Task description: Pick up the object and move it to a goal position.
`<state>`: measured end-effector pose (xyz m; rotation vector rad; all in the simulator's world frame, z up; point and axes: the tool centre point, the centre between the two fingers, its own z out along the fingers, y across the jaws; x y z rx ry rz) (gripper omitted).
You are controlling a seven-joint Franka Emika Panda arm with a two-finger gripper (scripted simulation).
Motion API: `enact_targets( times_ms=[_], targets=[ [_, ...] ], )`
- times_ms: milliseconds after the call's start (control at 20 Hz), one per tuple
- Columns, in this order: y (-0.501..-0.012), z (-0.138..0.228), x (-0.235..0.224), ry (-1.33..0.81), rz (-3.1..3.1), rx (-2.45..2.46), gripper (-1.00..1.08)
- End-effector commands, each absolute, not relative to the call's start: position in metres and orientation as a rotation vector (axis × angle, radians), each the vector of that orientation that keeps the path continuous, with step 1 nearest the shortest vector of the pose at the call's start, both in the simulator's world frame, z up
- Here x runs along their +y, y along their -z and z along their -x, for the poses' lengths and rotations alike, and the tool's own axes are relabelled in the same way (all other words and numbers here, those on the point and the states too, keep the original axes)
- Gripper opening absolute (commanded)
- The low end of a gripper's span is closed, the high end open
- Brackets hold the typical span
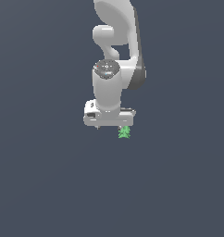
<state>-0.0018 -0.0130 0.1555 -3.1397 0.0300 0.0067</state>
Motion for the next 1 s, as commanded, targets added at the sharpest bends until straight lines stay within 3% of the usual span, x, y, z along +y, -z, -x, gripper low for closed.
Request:
enact_targets(
  times_ms=[0, 950],
  targets=[
    [-0.156, 0.002, -0.013, -0.007, 3.14, 0.03, 1.0],
    [-0.137, 0.015, 0.009, -0.068, 3.111, 0.029, 1.0]
  ],
)
